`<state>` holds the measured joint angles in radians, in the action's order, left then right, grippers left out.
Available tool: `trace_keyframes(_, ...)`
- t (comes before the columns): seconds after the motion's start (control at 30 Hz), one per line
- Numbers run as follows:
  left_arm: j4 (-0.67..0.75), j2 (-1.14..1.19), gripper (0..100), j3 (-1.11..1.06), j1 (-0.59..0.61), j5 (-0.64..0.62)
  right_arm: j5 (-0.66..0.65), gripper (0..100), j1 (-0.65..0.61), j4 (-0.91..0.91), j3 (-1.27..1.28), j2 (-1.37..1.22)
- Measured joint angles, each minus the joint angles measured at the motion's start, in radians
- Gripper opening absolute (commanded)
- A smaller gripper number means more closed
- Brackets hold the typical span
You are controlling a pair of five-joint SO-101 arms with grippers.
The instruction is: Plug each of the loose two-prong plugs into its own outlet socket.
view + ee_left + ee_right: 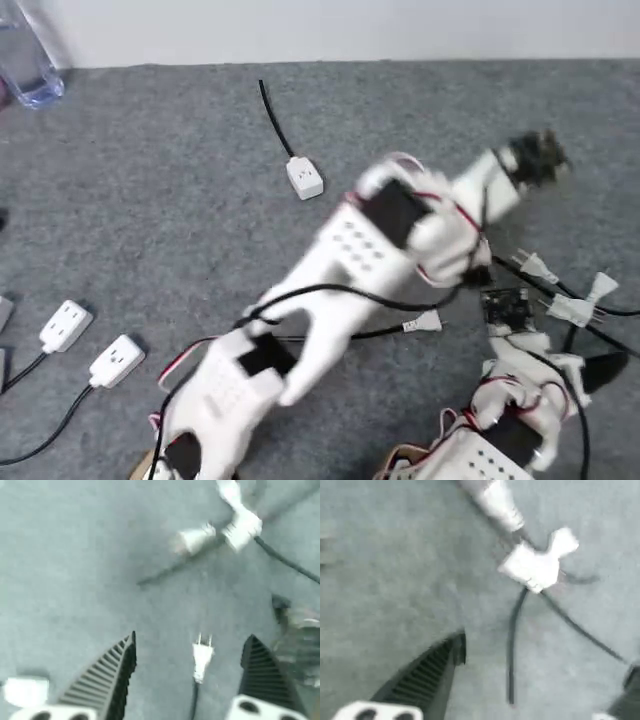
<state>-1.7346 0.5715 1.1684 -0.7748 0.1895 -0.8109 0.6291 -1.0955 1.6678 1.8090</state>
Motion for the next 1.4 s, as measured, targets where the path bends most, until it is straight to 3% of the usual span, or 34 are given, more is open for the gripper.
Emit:
trace_keyframes(0.37, 0.0, -0.376, 32, 0.02, 0.341, -0.071, 0.037, 47.5, -0.152, -0.048, 0.0, 0.0)
trace_keyframes(0.57, 0.0, -0.46, 32, -0.066, 0.543, -0.058, 0.058, 47.5, -0.198, -0.048, 0.0, 0.0)
trace_keyframes(0.7, 0.0, -0.462, 32, -0.084, 0.704, -0.023, 0.149, 47.5, -0.244, -0.048, -0.02, 0.0)
trace_keyframes(0.87, 0.055, -0.381, 32, -0.118, 0.895, -0.014, 0.25, 47.5, -0.345, -0.063, -0.081, 0.0)
trace_keyframes(1.03, 0.147, -0.216, 32, -0.141, 1.011, -0.014, 0.287, 47.5, -0.434, -0.118, -0.141, 0.0)
trace_keyframes(1.4, 0.381, 0.124, 32, -0.141, 1.026, -0.014, 0.371, 47.4, -0.503, -0.043, -0.17, -0.006)
